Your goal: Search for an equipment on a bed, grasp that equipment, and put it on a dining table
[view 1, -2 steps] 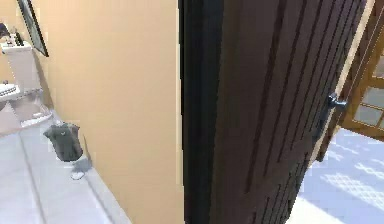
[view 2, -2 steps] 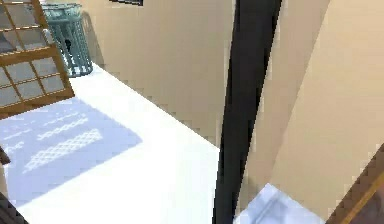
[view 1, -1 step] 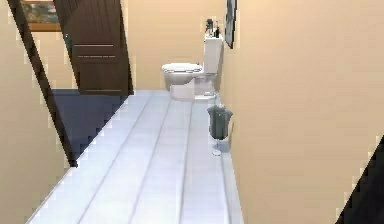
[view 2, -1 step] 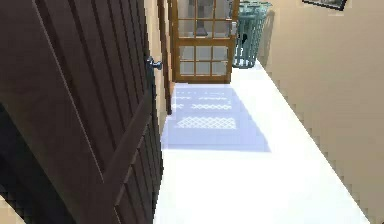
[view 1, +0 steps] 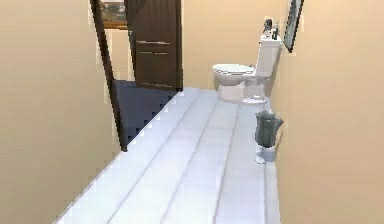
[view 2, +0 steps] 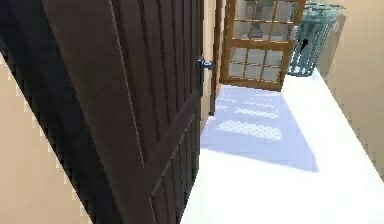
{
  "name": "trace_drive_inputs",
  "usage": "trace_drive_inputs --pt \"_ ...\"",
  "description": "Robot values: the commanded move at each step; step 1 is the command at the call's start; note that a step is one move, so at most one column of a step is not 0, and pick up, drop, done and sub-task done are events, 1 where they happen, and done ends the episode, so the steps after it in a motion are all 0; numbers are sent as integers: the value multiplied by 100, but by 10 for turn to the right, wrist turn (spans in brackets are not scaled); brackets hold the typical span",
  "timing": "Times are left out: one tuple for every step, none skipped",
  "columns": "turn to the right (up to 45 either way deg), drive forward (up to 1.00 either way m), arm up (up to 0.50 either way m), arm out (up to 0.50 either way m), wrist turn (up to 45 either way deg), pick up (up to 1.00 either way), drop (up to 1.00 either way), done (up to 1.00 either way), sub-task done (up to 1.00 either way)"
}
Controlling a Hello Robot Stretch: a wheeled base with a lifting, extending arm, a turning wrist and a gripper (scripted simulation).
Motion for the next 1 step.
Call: trace_drive_inputs --pt "0 100 0 0 0 0 0 0 0"
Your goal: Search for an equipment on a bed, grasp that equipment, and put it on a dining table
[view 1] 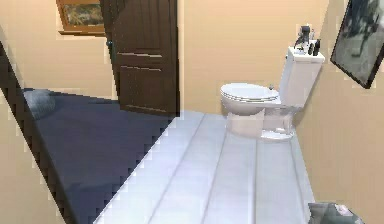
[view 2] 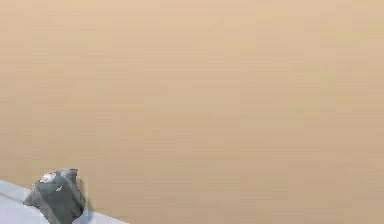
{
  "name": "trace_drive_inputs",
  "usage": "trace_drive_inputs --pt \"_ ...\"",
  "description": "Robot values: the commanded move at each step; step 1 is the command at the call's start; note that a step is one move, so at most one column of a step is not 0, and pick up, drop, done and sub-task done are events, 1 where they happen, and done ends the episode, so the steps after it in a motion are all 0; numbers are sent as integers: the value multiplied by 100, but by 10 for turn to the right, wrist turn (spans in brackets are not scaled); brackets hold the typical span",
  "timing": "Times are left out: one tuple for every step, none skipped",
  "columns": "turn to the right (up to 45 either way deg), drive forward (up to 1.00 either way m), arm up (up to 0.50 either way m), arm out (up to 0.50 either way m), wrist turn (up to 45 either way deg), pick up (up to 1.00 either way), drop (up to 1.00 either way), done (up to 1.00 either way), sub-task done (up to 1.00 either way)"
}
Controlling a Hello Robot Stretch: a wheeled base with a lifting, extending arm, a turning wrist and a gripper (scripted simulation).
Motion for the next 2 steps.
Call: trace_drive_inputs --pt "-30 0 0 0 0 0 0 0 0" --pt "0 75 0 0 0 0 0 0 0"
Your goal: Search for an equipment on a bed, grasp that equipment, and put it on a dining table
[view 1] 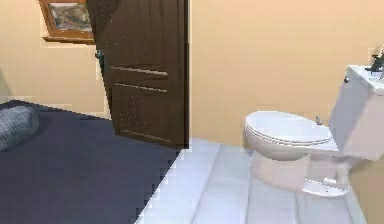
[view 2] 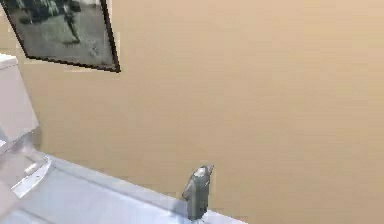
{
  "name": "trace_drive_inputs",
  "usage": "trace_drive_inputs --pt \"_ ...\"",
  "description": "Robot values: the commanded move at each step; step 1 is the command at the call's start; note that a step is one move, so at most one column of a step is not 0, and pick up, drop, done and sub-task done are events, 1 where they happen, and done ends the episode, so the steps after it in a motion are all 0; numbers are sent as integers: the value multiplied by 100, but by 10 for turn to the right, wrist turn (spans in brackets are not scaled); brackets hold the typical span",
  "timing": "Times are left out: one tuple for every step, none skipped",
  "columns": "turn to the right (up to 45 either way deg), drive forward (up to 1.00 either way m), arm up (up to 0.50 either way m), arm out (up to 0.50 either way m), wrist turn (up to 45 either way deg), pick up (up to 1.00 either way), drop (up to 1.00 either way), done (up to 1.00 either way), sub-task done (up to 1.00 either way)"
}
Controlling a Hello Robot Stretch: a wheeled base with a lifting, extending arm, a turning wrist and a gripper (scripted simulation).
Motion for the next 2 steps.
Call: trace_drive_inputs --pt "-270 0 0 0 0 0 0 0 0" --pt "0 55 0 0 0 0 0 0 0"
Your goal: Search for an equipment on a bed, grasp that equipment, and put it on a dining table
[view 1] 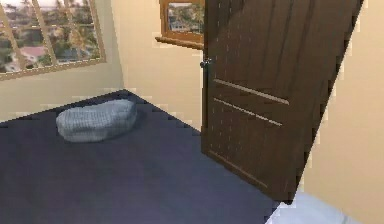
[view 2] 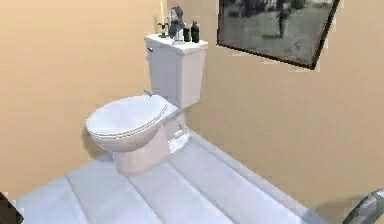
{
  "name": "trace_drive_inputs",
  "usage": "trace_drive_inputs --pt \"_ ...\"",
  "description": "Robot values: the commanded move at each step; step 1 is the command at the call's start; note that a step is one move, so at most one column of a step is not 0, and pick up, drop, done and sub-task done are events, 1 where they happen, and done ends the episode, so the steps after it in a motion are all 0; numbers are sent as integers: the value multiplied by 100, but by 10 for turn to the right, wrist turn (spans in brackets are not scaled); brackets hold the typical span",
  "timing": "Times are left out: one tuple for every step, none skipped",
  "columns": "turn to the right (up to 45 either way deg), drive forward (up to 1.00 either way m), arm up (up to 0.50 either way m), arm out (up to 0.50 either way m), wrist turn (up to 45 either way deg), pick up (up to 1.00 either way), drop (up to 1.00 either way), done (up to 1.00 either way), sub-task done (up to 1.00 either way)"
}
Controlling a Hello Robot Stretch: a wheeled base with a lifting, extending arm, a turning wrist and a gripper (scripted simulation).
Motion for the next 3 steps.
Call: trace_drive_inputs --pt "-360 0 0 0 0 0 0 0 0" --pt "0 100 0 0 0 0 0 0 0" --pt "-30 0 0 0 0 0 0 0 0"
